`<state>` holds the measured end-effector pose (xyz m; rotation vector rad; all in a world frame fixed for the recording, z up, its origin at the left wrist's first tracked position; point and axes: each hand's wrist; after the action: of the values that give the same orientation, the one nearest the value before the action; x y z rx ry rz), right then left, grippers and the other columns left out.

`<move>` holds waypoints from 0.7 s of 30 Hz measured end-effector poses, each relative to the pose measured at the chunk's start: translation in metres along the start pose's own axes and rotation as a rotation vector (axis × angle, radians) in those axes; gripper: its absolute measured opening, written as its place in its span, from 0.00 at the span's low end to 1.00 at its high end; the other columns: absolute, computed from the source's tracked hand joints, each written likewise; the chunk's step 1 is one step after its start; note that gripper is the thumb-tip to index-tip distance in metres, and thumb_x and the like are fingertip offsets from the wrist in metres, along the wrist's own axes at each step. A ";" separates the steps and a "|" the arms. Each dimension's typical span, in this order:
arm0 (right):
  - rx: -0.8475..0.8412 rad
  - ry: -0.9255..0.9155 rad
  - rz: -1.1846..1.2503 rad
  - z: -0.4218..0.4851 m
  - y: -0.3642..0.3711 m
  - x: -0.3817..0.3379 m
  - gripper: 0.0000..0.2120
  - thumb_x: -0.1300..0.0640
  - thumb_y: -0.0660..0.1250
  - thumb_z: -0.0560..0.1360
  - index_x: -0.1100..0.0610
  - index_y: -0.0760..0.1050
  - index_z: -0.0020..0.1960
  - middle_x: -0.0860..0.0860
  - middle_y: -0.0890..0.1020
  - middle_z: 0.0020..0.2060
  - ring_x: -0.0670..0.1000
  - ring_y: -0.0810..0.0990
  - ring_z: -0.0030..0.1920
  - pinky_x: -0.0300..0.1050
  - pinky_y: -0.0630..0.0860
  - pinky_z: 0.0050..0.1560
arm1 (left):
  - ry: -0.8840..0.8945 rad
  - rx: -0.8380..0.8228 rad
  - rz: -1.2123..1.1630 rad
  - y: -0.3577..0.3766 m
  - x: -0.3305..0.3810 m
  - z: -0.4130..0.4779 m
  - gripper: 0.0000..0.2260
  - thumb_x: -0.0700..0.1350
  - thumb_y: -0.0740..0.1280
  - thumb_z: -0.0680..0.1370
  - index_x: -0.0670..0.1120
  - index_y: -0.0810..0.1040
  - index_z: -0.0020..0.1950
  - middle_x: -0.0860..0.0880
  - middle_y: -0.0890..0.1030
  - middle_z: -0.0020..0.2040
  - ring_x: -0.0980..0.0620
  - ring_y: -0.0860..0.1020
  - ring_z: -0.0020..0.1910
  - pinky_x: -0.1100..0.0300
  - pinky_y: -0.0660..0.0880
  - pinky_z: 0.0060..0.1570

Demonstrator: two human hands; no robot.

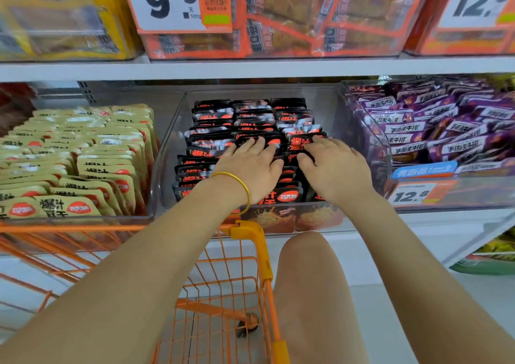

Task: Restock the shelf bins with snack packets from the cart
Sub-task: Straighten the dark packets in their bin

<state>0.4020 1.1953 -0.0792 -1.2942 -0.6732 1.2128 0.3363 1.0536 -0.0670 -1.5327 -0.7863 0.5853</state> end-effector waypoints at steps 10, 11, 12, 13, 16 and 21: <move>-0.111 0.276 0.431 0.028 -0.010 0.031 0.03 0.64 0.54 0.78 0.62 0.66 0.47 0.63 0.72 0.48 0.57 0.69 0.46 0.42 0.60 0.43 | 0.135 0.017 -0.024 -0.007 0.028 0.028 0.25 0.52 0.45 0.82 0.45 0.43 0.77 0.48 0.42 0.77 0.53 0.42 0.76 0.53 0.43 0.74; -0.152 0.297 0.484 0.030 -0.007 0.034 0.03 0.63 0.54 0.79 0.62 0.66 0.49 0.61 0.72 0.48 0.55 0.69 0.47 0.42 0.60 0.44 | 0.125 0.007 -0.028 -0.006 0.028 0.030 0.25 0.52 0.45 0.82 0.45 0.42 0.77 0.49 0.42 0.77 0.53 0.42 0.76 0.53 0.43 0.74; -0.178 0.297 0.542 0.032 -0.004 0.037 0.06 0.61 0.55 0.79 0.62 0.67 0.52 0.59 0.73 0.49 0.55 0.71 0.49 0.43 0.62 0.45 | 0.119 0.002 -0.028 -0.005 0.027 0.030 0.25 0.52 0.44 0.82 0.45 0.43 0.77 0.49 0.42 0.77 0.53 0.42 0.76 0.54 0.43 0.74; -0.199 0.297 0.613 0.032 -0.002 0.038 0.09 0.60 0.55 0.79 0.62 0.70 0.55 0.57 0.76 0.51 0.55 0.73 0.51 0.44 0.65 0.46 | 0.117 0.000 -0.023 -0.004 0.027 0.029 0.25 0.52 0.44 0.82 0.45 0.43 0.77 0.49 0.42 0.77 0.53 0.42 0.76 0.54 0.43 0.74; -0.217 0.310 0.790 0.030 -0.001 0.038 0.12 0.61 0.56 0.79 0.62 0.72 0.60 0.55 0.78 0.50 0.54 0.76 0.51 0.43 0.70 0.46 | 0.115 -0.010 -0.017 -0.006 0.028 0.027 0.25 0.52 0.43 0.82 0.45 0.43 0.77 0.49 0.42 0.77 0.54 0.41 0.76 0.54 0.43 0.75; -0.216 0.344 0.814 0.029 -0.002 0.032 0.12 0.59 0.57 0.78 0.61 0.72 0.58 0.57 0.79 0.51 0.57 0.77 0.53 0.50 0.72 0.54 | 0.091 -0.009 -0.032 -0.003 0.032 0.027 0.25 0.52 0.43 0.82 0.45 0.44 0.77 0.49 0.42 0.77 0.54 0.41 0.75 0.54 0.43 0.75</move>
<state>0.3852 1.2348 -0.0787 -2.0042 0.0041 1.5158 0.3357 1.0954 -0.0644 -1.5411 -0.7437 0.4856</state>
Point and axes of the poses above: each hand's wrist, its own z-axis towards the middle knuckle, its own y-axis out of the palm, x = y × z
